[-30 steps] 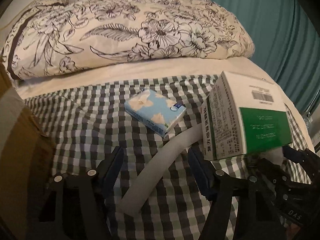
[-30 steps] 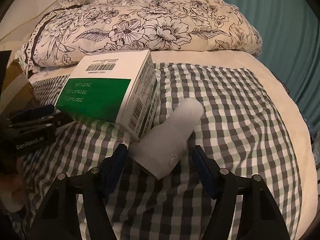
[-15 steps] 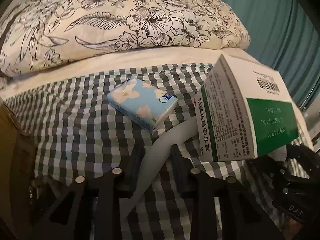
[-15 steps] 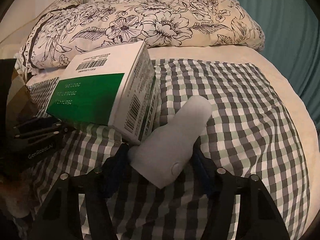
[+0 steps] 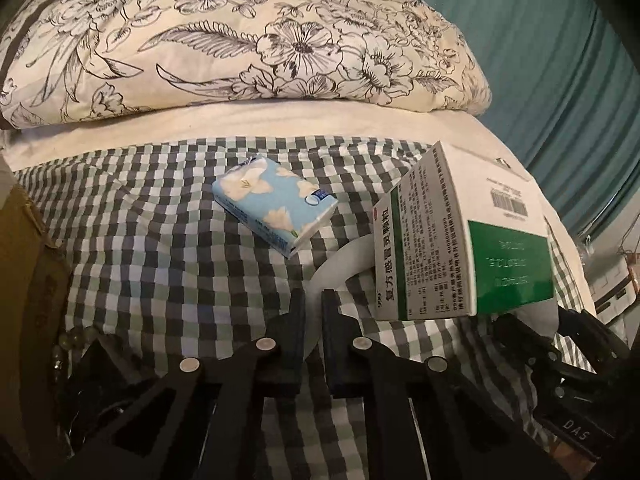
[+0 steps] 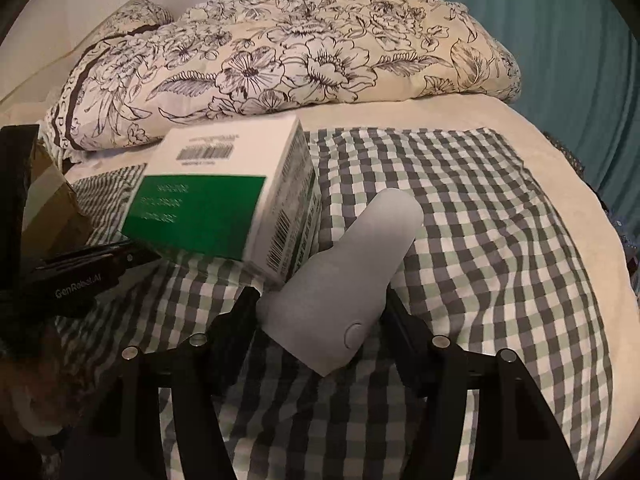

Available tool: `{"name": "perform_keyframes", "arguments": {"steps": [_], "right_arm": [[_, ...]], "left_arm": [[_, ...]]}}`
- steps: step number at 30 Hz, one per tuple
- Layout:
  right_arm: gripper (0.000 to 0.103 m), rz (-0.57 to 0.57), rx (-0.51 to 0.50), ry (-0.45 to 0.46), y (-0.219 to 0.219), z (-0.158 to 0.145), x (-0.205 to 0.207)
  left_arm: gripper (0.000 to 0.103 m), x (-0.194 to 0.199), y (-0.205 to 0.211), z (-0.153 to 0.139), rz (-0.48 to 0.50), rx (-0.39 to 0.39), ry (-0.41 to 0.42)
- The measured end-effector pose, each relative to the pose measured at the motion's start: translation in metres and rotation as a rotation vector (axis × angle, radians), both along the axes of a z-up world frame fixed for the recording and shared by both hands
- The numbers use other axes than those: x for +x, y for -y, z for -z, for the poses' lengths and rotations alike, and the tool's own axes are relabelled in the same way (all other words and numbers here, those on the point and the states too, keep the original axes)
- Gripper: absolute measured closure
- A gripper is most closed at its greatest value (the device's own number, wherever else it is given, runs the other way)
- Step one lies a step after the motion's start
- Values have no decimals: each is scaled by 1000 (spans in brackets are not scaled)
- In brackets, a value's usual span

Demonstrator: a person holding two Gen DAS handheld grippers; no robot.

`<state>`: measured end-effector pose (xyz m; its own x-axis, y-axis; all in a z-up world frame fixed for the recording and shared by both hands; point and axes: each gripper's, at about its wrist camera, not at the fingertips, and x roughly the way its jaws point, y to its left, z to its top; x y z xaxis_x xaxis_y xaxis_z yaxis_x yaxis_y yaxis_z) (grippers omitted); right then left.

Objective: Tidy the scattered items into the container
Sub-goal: 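Grasp the white rounded bottle with the right tool while the left tool grasps the white plastic strip, then lift the white bottle and white strip and carry both over the cardboard box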

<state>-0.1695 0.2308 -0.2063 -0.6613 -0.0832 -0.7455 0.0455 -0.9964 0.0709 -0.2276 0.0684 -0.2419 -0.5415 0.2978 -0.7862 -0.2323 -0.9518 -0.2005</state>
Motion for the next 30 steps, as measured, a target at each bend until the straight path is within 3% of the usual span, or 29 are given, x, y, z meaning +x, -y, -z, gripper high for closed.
{"name": "perform_keyframes", "arguments": {"steps": [30], "right_arm": [[42, -6, -10, -144, 2, -75, 58]], "left_arm": [[95, 70, 16, -115, -51, -16, -232]]}}
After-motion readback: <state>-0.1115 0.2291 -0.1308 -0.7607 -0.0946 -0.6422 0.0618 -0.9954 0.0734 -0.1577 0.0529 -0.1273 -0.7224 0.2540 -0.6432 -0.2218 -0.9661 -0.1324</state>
